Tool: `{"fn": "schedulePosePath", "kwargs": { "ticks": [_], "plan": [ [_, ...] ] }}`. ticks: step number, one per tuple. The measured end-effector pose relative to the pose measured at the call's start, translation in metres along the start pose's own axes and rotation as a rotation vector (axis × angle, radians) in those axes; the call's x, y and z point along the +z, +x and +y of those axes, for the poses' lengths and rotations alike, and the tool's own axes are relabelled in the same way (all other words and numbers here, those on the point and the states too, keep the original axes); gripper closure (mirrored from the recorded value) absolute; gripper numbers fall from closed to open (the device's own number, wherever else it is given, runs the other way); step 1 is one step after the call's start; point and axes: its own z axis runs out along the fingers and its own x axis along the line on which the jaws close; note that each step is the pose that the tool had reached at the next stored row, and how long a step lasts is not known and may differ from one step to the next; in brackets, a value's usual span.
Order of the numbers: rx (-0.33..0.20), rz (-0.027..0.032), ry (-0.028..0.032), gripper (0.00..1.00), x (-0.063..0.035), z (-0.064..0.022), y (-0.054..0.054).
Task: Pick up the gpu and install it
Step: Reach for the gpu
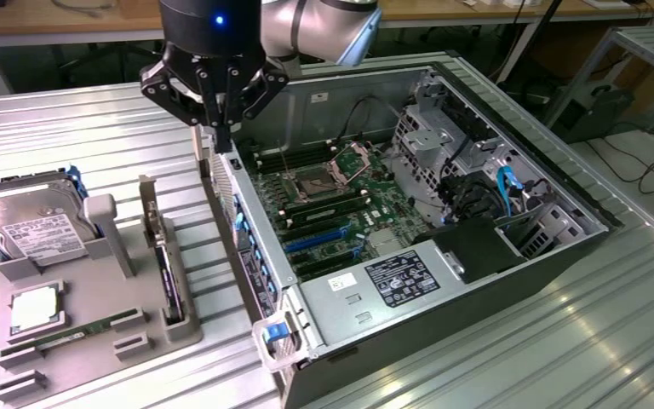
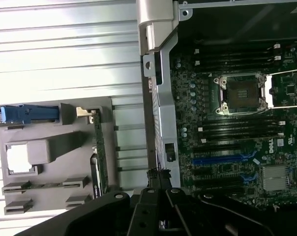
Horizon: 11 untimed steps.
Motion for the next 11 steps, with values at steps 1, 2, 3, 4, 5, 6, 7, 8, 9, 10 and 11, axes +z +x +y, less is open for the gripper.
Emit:
{"fn": "schedulePosePath", "kwargs": {
  "ticks": [1, 2, 3, 4, 5, 6, 7, 8, 9, 10, 11],
  "plan": [
    [0.0, 0.0001, 0.0001, 0.89, -0.0001, -0.0006, 0.001],
    [0.0, 0.0001, 0.0001, 0.89, -0.0002, -0.0014, 0.003],
    [0.0, 0.0001, 0.0001, 0.89, -0.0003, -0.0024, 0.005],
    [0.0, 0.0001, 0.0001, 0.89, -0.0004, -0.0035, 0.007],
    [-0.001, 0.0001, -0.0001, 0.89, -0.0004, -0.0044, 0.01],
    [-0.001, 0.0001, -0.0002, 0.89, -0.0005, -0.0049, 0.012],
    [-0.001, 0.0001, -0.0003, 0.89, -0.0006, -0.0054, 0.013],
    [-0.001, 0.0001, -0.0004, 0.89, -0.0006, -0.0061, 0.015],
    [-0.001, 0.0001, -0.0004, 0.89, -0.0006, -0.0066, 0.017],
    [-0.001, 0.0002, -0.0003, 0.89, -0.0008, -0.0073, 0.019],
    [-0.001, 0.0002, -0.0003, 0.89, -0.0009, -0.008, 0.021]
  ]
}}
